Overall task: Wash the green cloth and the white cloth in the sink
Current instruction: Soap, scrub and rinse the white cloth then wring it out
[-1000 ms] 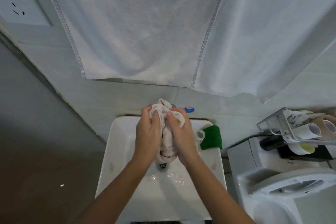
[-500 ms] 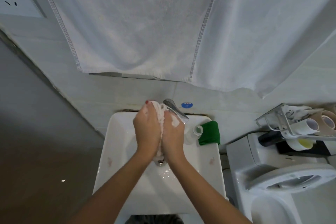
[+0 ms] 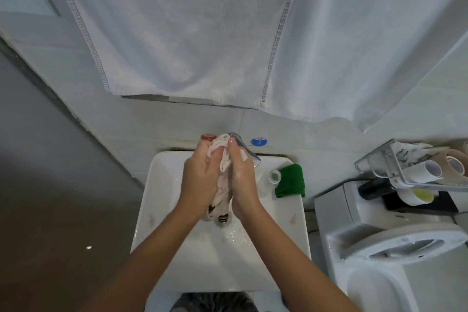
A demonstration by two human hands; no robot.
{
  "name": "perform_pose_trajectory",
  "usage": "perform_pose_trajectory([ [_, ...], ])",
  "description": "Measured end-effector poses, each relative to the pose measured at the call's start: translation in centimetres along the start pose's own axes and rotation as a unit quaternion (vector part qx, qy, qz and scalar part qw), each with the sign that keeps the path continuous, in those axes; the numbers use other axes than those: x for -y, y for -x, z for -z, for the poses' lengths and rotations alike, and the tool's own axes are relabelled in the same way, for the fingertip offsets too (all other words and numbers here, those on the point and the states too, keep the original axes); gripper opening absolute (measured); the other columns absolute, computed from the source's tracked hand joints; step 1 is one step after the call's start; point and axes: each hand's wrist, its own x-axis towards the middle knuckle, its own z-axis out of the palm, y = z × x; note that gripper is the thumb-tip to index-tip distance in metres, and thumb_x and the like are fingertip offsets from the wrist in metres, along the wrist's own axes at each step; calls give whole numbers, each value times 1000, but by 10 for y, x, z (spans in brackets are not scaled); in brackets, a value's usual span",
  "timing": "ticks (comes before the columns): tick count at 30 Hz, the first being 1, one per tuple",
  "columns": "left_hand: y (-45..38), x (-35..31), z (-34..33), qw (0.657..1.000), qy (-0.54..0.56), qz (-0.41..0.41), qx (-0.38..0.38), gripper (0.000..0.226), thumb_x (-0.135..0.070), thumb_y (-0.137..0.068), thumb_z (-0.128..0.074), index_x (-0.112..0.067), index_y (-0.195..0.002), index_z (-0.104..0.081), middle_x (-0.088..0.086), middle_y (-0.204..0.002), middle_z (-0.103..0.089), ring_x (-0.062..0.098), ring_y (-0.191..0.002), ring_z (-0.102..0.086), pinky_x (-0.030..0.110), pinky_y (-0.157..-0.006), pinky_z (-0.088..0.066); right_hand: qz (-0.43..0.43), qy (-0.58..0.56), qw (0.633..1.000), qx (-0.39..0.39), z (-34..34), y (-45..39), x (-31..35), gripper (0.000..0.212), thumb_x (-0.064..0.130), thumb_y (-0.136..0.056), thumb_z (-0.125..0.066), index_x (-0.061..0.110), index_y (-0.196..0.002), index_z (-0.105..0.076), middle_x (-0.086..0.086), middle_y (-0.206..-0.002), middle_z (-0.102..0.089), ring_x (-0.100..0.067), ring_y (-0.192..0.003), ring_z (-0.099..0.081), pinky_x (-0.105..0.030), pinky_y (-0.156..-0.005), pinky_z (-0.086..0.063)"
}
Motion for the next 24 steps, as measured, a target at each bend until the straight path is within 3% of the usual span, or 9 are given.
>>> perform_pose_trajectory([
  [1,-4,1,5,999,7,-9,31,3,-21,-98,-48,-21,-97,-51,-12,-79,-61,-3,-72,-61,9,-63,-46,-2,25,999,27,4,1,2,23,43,-91,-59,22,-91,-69,-4,-91,-73,-18,-91,-70,-35,-87,-55],
  [5,-6,4,13,991,36,2,131,36,-8,-91,-58,-38,-108,-49,-7,-102,-64,4,-92,-65,25,-80,-54,-27,90,992,81,18,2,16,18,27,-86,-69,13,-97,-67,-9,-91,-73,-20,-89,-71,-33,-79,-57],
  [7,-5,5,15,990,49,18,133,44,-10,-89,-63,-38,-118,-44,-14,-109,-60,-4,-95,-62,16,-78,-51,-51,50,995,63,21,1,16,10,17,-87,-68,13,-95,-65,-6,-85,-73,-20,-84,-71,-30,-72,-56],
  [10,1,6,15,991,82,46,97,51,-15,-87,-67,-32,-127,-41,-18,-113,-56,-13,-95,-58,7,-74,-48,-59,-25,998,14,20,-1,12,28,7,-86,-67,11,-111,-54,-9,-97,-70,-21,-86,-70,-31,-72,-57],
  [12,7,9,13,994,78,52,63,49,-17,-86,-67,-34,-123,-41,-21,-108,-54,-12,-93,-58,6,-72,-47,-36,-44,998,-1,18,-2,8,39,2,-88,-63,20,-120,-51,-2,-105,-67,-18,-93,-69,-31,-78,-58],
  [14,10,16,12,995,58,67,40,46,-23,-86,-67,-36,-121,-41,-22,-107,-53,-5,-98,-57,11,-76,-48,-25,-60,998,4,18,-2,6,39,1,-90,-58,25,-122,-55,-4,-114,-67,-24,-103,-68,-36,-86,-57],
  [17,14,31,12,986,77,127,69,52,-41,-83,-62,-27,-130,-43,-12,-117,-58,7,-108,-58,20,-86,-49,-11,-66,998,7,20,-4,6,25,5,-92,-56,15,-113,-65,-14,-110,-70,-32,-103,-68,-40,-87,-56],
  [21,21,39,10,970,148,162,107,65,-59,-75,-48,-29,-132,-44,-15,-120,-59,-3,-105,-58,7,-78,-48,-11,-106,994,16,18,-6,6,21,12,-82,-61,9,-102,-63,-11,-91,-69,-23,-86,-67,-34,-76,-55],
  [24,22,48,8,960,189,167,121,68,-71,-77,-47,-32,-132,-48,-14,-125,-61,-1,-112,-57,29,-99,-46,-24,-152,987,40,17,-5,6,16,9,-82,-54,9,-97,-59,-8,-85,-66,-18,-79,-66,-30,-72,-54],
])
